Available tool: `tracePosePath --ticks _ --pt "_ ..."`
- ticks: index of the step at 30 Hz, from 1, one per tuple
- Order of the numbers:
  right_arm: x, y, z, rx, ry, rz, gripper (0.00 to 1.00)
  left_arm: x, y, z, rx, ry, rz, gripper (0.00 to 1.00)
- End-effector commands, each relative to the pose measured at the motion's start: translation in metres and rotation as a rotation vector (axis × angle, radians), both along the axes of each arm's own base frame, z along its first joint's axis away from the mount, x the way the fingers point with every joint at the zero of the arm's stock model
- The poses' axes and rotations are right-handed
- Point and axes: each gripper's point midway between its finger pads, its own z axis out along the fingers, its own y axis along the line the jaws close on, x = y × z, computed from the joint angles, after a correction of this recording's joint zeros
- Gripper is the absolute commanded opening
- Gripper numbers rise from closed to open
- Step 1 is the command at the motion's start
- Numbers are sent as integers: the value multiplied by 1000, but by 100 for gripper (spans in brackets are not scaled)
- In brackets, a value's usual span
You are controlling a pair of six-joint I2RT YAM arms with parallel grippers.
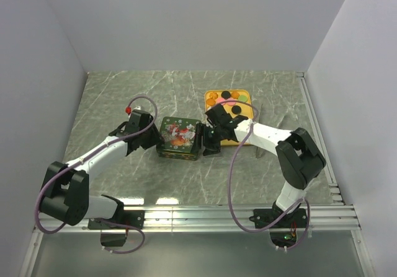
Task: Pack the cookies
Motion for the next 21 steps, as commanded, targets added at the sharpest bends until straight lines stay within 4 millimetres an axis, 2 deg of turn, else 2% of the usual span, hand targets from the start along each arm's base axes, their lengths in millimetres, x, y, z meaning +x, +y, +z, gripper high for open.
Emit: tracePosePath --ticks 1,3,6,8,10,11,12,13,14,15,16,17,19,20,21 --pt "-9 -20 17 -72 -49 7 67 -60 15 -46 88 242 -47 44" --pt "-10 -27 23 -98 -70 4 67 -61 16 -45 88 242 -43 43" --pt "-7 -32 45 -99 -124 3 64 -62 16 -45 89 240 -40 43" --pt "-3 -29 63 -72 -164 5 55 -63 16 -44 88 239 -39 41" --pt "3 -14 89 10 -198 28 40 -63 17 -44 89 236 -39 41" --pt "5 -7 98 42 -206 36 28 -64 17 -45 90 241 -38 41" --pt "13 5 117 99 -246 43 21 -63 16 -44 91 238 -40 40" --pt "11 15 122 150 -228 70 14 -64 16 -45 93 240 -41 40" --pt "14 22 127 180 -224 71 3 -64 17 -45 95 242 -38 39" --pt "20 33 139 231 -245 81 0 -64 16 -46 96 245 -40 39" --pt "24 39 135 253 -228 85 0 -64 16 -46 96 245 -41 38" --pt "25 51 146 333 -224 104 0 -64 16 -46 98 246 -41 38" --pt "27 61 136 383 -188 108 0 -64 16 -46 97 246 -39 37" --pt "28 69 140 440 -182 115 0 -65 16 -46 100 247 -41 36" --pt "24 69 124 443 -150 112 0 -65 16 -45 99 247 -40 36"
